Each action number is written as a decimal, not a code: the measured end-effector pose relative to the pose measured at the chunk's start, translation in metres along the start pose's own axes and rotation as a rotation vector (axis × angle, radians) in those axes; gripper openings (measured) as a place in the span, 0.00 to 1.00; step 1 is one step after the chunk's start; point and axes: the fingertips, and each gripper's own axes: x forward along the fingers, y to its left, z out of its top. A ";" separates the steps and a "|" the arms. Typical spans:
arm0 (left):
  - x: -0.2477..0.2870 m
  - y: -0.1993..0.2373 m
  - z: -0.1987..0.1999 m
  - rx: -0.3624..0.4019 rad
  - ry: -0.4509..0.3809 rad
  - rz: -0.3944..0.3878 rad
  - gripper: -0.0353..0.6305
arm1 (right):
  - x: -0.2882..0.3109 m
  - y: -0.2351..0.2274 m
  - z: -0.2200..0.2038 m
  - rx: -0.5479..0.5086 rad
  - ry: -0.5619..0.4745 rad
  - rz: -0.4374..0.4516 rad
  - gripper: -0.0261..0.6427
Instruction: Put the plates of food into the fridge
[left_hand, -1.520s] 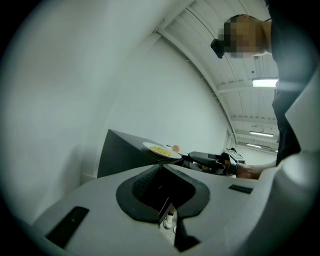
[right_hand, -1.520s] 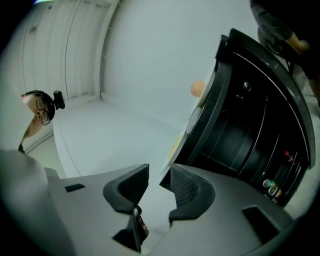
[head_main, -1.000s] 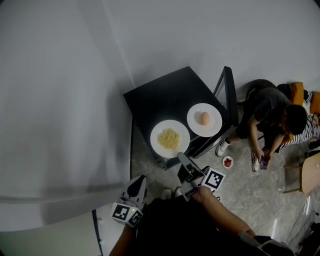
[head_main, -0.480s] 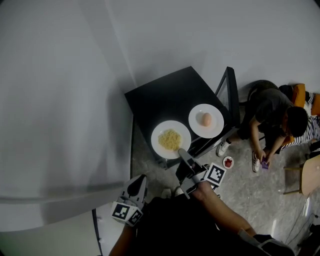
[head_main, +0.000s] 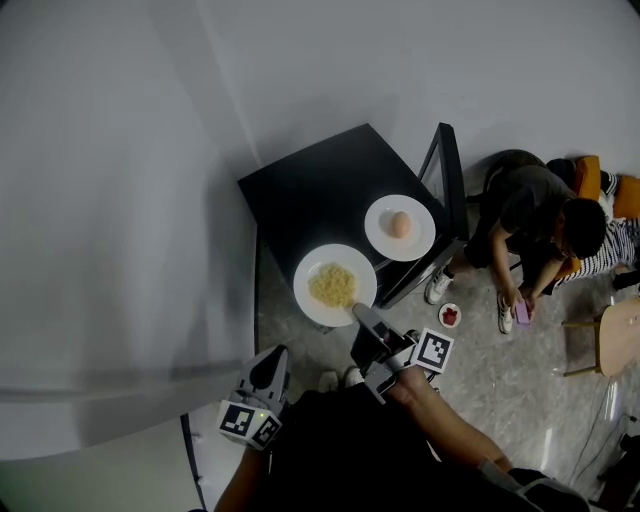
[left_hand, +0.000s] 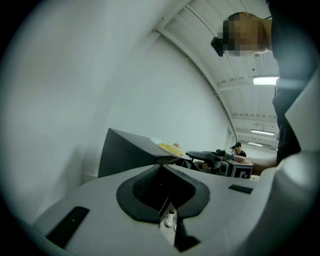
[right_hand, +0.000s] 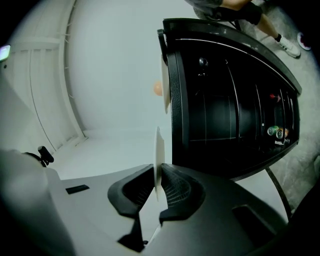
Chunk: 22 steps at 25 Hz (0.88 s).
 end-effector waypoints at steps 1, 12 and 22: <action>-0.003 -0.007 0.000 0.001 0.003 -0.003 0.10 | -0.009 0.005 -0.003 0.002 0.003 0.001 0.12; 0.010 0.006 -0.013 -0.008 0.038 -0.058 0.10 | -0.052 -0.025 -0.006 0.013 -0.004 -0.055 0.11; -0.008 -0.017 -0.024 -0.003 0.051 -0.058 0.10 | -0.109 -0.064 -0.004 -0.004 -0.052 -0.161 0.11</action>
